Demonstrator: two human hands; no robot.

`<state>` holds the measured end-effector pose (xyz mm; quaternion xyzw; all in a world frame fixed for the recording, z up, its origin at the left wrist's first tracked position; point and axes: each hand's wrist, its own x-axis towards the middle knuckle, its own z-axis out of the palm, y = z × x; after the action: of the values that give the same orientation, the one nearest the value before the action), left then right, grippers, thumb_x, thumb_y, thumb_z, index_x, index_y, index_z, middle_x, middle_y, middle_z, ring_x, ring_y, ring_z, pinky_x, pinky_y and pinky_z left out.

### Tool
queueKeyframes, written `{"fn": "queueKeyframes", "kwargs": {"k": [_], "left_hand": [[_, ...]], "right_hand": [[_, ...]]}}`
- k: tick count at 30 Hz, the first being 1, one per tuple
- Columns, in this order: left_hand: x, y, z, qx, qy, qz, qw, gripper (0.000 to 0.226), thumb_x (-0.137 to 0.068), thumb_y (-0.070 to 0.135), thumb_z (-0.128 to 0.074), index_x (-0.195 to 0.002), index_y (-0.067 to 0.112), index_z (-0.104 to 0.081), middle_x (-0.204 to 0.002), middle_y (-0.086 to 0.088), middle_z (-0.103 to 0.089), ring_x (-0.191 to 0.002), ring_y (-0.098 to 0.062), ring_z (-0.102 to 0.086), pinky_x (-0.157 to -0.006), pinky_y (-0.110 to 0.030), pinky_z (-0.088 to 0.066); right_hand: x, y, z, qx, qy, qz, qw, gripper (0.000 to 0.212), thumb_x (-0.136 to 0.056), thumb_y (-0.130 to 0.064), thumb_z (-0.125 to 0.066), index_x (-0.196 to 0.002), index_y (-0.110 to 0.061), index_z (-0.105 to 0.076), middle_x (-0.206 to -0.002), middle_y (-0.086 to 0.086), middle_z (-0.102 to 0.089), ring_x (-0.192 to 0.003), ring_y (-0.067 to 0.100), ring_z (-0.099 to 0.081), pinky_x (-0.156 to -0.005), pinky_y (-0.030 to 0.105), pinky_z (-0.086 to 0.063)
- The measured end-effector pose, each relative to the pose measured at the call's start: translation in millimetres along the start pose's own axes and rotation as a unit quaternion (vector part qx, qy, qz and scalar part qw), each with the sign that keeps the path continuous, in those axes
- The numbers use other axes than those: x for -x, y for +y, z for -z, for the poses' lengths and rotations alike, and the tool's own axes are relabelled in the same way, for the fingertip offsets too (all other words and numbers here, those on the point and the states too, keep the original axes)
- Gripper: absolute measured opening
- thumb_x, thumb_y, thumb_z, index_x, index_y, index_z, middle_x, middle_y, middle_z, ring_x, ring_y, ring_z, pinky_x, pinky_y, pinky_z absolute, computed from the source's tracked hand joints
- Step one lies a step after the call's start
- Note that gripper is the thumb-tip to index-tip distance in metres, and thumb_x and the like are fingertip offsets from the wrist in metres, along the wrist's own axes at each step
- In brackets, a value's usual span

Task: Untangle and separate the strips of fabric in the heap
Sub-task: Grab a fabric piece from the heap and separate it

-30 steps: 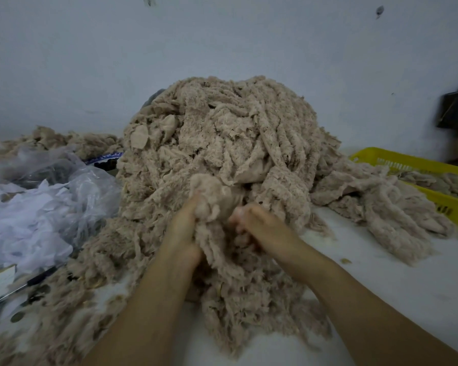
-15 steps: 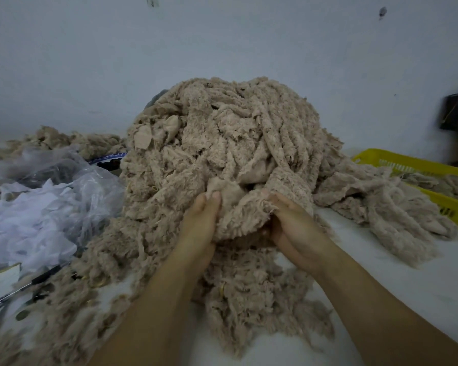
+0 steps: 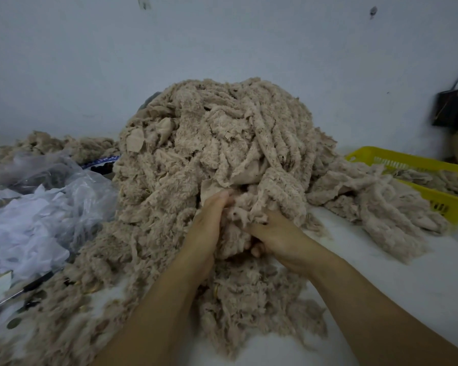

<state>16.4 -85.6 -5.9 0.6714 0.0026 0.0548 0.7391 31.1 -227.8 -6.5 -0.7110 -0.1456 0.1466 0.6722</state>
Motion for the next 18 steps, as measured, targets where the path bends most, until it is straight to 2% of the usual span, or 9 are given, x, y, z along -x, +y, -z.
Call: {"fn": "queueKeyframes", "kwargs": {"k": [2,3,5,6,7,9,11,15,18], "left_hand": [[-1,0,-2,0.004,0.002,0.006,1.000,0.034,-0.090,0.058,-0.049,-0.106,0.042,-0.074,-0.109,0.013,-0.074,-0.104,-0.007,-0.069,-0.088,-0.033,-0.053],[0,1,-2,0.005,0.002,-0.002,1.000,0.036,-0.090,0.060,-0.047,-0.103,0.042,-0.075,-0.109,0.013,-0.074,-0.105,-0.008,-0.068,-0.086,-0.031,-0.052],[1,1,0,0.005,0.003,-0.023,1.000,0.044,-0.086,0.068,-0.043,-0.101,0.042,-0.076,-0.117,0.013,-0.070,-0.113,-0.008,-0.063,-0.093,-0.031,-0.047],[1,0,1,0.010,0.005,-0.027,1.000,0.045,-0.087,0.068,-0.042,-0.099,0.042,-0.076,-0.120,0.013,-0.069,-0.116,-0.008,-0.061,-0.098,-0.032,-0.044],[0,-1,3,0.015,0.006,-0.026,1.000,0.044,-0.092,0.064,-0.040,-0.097,0.041,-0.077,-0.121,0.011,-0.068,-0.118,-0.009,-0.060,-0.102,-0.033,-0.043],[-2,-4,2,0.011,0.001,-0.015,1.000,0.041,-0.100,0.054,-0.040,-0.093,0.041,-0.078,-0.118,0.010,-0.070,-0.116,-0.010,-0.061,-0.102,-0.033,-0.044],[0,-6,0,-0.024,-0.007,0.001,1.000,0.035,-0.097,0.053,-0.046,-0.091,0.041,-0.078,-0.109,0.013,-0.073,-0.107,-0.006,-0.065,-0.093,-0.028,-0.048],[3,-11,0,-0.069,-0.019,-0.025,0.997,0.031,-0.102,0.042,-0.047,-0.097,0.035,-0.077,-0.100,0.018,-0.074,-0.095,0.003,-0.067,-0.076,-0.011,-0.050],[2,-13,-1,-0.064,-0.028,-0.031,0.997,0.028,-0.103,0.041,-0.047,-0.110,0.033,-0.074,-0.109,0.017,-0.073,-0.103,0.000,-0.067,-0.084,-0.015,-0.051]], "right_hand": [[-2,-2,4,-0.028,0.047,0.032,0.998,0.021,-0.099,-0.008,-0.050,-0.089,-0.013,-0.068,-0.068,-0.001,-0.067,-0.061,0.013,-0.060,-0.048,0.022,-0.046],[-3,-7,10,-0.127,0.091,0.072,0.985,0.027,-0.100,-0.012,-0.049,-0.084,-0.015,-0.070,-0.070,-0.001,-0.069,-0.064,0.015,-0.062,-0.050,0.022,-0.048],[-4,-18,34,-0.375,0.157,0.155,0.900,0.034,-0.100,-0.042,-0.049,-0.093,-0.021,-0.075,-0.091,0.000,-0.075,-0.073,0.014,-0.068,-0.060,0.024,-0.054],[-4,-20,47,-0.435,0.191,0.172,0.863,0.045,-0.095,-0.059,-0.046,-0.105,-0.024,-0.073,-0.104,-0.002,-0.074,-0.074,0.012,-0.068,-0.063,0.024,-0.054],[-4,-18,57,-0.424,0.236,0.155,0.861,0.056,-0.090,-0.069,-0.043,-0.116,-0.025,-0.068,-0.114,-0.003,-0.071,-0.074,0.009,-0.067,-0.064,0.025,-0.053],[-8,-4,67,-0.251,0.362,0.057,0.896,0.056,-0.093,-0.069,-0.041,-0.124,-0.027,-0.059,-0.124,-0.003,-0.065,-0.080,0.004,-0.062,-0.068,0.030,-0.049],[-14,11,68,-0.068,0.424,-0.003,0.903,0.044,-0.099,-0.052,-0.045,-0.129,-0.022,-0.054,-0.108,0.000,-0.062,-0.084,0.015,-0.058,-0.073,0.035,-0.044],[-19,20,57,0.029,0.310,-0.020,0.950,0.034,-0.099,-0.036,-0.050,-0.127,-0.018,-0.056,-0.099,0.004,-0.061,-0.086,0.021,-0.060,-0.075,0.035,-0.052],[-14,15,43,0.189,0.284,0.075,0.937,0.022,-0.097,-0.033,-0.050,-0.078,-0.022,-0.047,-0.069,-0.004,-0.044,-0.059,0.006,-0.041,-0.053,0.022,-0.035]]}}
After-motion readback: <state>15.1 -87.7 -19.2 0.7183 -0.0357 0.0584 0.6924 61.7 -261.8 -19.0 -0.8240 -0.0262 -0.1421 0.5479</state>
